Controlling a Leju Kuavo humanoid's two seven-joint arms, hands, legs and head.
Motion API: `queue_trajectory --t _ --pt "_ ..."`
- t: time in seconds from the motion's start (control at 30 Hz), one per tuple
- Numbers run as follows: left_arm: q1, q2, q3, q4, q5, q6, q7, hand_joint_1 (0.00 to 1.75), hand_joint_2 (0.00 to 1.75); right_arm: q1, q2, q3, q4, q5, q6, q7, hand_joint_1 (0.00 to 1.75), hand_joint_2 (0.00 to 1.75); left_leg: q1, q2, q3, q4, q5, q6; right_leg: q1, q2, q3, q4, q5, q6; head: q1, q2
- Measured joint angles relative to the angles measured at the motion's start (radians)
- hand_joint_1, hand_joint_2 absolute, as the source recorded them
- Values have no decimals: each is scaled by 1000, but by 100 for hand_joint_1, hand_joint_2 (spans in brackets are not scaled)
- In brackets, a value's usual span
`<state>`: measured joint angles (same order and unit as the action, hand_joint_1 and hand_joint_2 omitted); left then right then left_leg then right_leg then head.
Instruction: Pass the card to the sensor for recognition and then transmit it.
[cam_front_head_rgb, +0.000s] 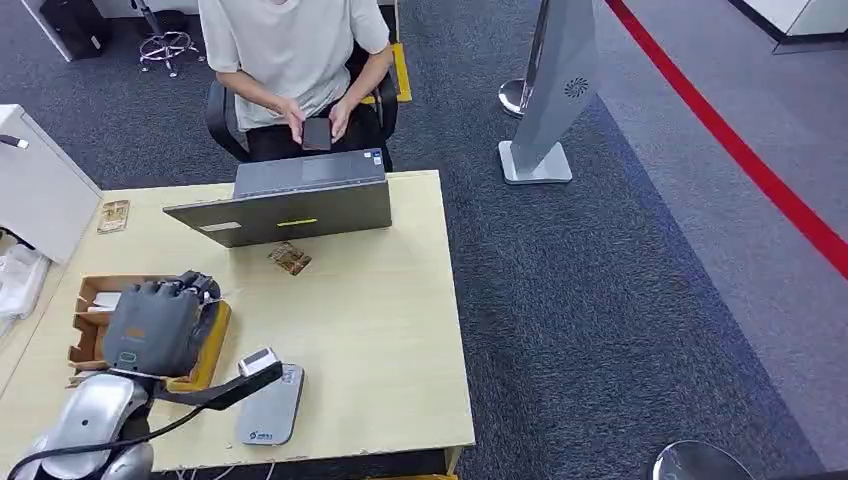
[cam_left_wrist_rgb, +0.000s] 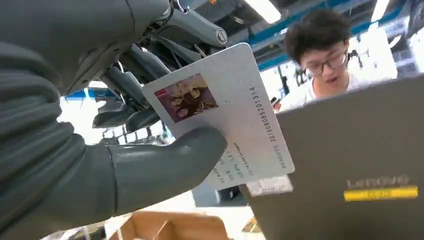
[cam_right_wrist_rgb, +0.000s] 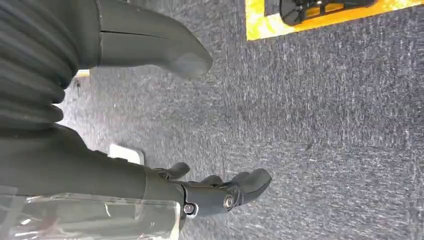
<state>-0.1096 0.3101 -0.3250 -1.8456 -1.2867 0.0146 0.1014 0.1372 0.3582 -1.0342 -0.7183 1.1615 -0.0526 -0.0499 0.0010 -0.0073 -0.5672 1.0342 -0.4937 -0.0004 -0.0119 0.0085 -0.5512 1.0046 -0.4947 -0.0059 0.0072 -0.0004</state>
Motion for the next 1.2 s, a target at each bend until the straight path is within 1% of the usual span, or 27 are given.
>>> queue_trajectory --t 0.1,0.23,0.33,0.47,0.63,0.93,1.2 --pt "34 -8 -1 0 2 -26 23 175 175 17 0 36 -15 -54 2 29 0 175 0 0 0 0 0 0 0 0 0 0 0 0 0 0" --pt "81 -15 -1 3 2 -27 37 175 175 45 0 100 -48 -119 5 66 0 175 0 0 0 0 -1 1 0 0 0 0 0 0 0 0" --pt "118 -21 -1 10 5 -23 39 175 175 64 0 142 -72 -145 6 80 0 175 0 0 0 0 -1 1 0 0 0 0 0 0 0 0" --pt "163 -33 -1 24 16 -20 30 175 175 79 0 177 -95 -157 10 92 0 175 0 0 0 0 -1 1 0 0 0 0 0 0 0 0" --pt "194 -44 -1 42 18 -17 24 175 175 84 0 195 -108 -157 11 94 0 175 0 0 0 0 0 1 0 0 0 0 0 0 0 0" --pt "205 -53 -4 47 19 -17 21 175 175 89 0 209 -116 -156 12 95 0 175 0 0 0 0 -1 1 0 0 0 0 0 0 0 0" --pt "241 -53 -54 100 53 -7 26 175 175 91 0 214 -118 -153 12 95 0 175 0 0 0 0 -1 1 0 0 0 0 0 0 0 0"
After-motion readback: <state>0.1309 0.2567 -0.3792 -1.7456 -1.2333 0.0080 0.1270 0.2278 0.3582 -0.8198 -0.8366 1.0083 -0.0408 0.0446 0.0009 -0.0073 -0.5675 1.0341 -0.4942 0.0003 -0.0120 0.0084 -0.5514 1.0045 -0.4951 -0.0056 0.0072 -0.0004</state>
